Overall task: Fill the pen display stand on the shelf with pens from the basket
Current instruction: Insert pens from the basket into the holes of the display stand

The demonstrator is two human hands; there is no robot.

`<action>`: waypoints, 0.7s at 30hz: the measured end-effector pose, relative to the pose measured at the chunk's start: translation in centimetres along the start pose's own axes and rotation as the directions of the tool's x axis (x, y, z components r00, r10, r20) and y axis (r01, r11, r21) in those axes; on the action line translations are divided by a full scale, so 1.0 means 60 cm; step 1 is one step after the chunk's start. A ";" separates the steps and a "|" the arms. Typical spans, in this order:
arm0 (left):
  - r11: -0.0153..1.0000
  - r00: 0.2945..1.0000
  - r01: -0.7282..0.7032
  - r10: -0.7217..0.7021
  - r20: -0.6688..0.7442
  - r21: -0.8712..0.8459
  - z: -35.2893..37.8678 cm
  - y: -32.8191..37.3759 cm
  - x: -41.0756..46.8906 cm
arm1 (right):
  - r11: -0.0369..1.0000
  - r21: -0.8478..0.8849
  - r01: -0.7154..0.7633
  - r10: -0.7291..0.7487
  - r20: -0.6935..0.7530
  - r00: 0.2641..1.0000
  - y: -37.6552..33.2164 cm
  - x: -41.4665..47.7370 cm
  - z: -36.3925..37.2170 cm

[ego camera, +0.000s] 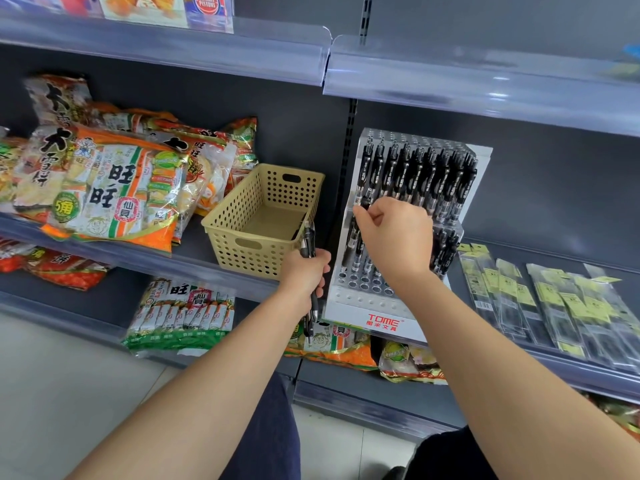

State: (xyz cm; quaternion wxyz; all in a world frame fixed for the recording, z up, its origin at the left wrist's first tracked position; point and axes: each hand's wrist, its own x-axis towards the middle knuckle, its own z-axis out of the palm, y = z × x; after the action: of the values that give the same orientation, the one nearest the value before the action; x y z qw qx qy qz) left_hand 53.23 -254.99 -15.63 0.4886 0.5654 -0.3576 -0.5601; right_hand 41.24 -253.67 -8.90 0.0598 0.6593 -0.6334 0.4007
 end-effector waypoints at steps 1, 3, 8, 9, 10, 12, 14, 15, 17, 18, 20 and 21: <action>1.000 1.000 0.002 -0.002 0.000 -0.001 0.000 0.000 0.000 | 1.000 -0.005 0.003 -0.003 -0.002 1.000 0.000 0.001 0.001; 1.000 1.000 0.003 -0.003 0.002 0.003 0.001 0.000 0.001 | 1.000 -0.015 0.008 -0.008 -0.002 1.000 -0.001 0.002 0.003; 1.000 1.000 0.006 -0.006 0.011 0.029 0.002 0.003 0.002 | 0.999 -0.037 0.017 -0.016 0.022 1.000 -0.002 0.006 0.008; 0.999 1.000 0.008 -0.008 0.015 0.031 0.002 0.004 0.002 | 0.998 -0.055 0.021 -0.019 0.033 0.999 -0.002 0.006 0.010; 0.999 1.000 0.007 -0.008 0.018 0.032 0.002 0.005 0.001 | 0.997 -0.075 0.022 -0.018 0.049 0.999 -0.001 0.006 0.012; 0.999 1.000 -0.001 0.001 0.021 0.034 0.002 0.006 0.001 | 0.993 -0.116 0.017 -0.006 0.093 0.996 -0.001 0.005 0.017; 0.999 1.000 -0.012 0.011 0.025 0.036 0.002 0.008 0.002 | 0.989 -0.145 0.013 0.007 0.140 0.990 0.000 0.003 0.023; 0.999 1.000 -0.015 0.014 0.026 0.035 0.002 0.008 0.002 | 0.988 -0.155 0.010 0.016 0.162 0.987 0.001 0.001 0.025; 1.000 1.000 -0.015 0.015 0.026 0.022 0.002 0.010 0.002 | 0.983 -0.184 0.006 0.032 0.204 0.979 0.001 -0.002 0.029; 1.000 1.000 -0.012 0.012 0.025 0.012 0.002 0.011 0.003 | 0.979 -0.203 0.009 0.037 0.222 0.974 0.000 -0.004 0.031; 1.000 1.000 -0.009 0.009 0.024 -0.001 0.001 0.014 0.002 | 0.970 -0.241 0.015 0.049 0.255 0.966 -0.001 -0.007 0.034; 1.000 1.000 -0.010 0.010 0.022 -0.003 0.001 0.016 0.002 | 0.966 -0.259 0.017 0.055 0.268 0.962 -0.002 -0.009 0.036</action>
State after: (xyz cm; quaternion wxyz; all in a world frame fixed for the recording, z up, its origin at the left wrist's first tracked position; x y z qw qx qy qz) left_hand 53.32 -255.36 -14.73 0.4881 0.5568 -0.3649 -0.5644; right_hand 42.37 -254.48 -10.61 0.0536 0.6885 -0.6888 0.2206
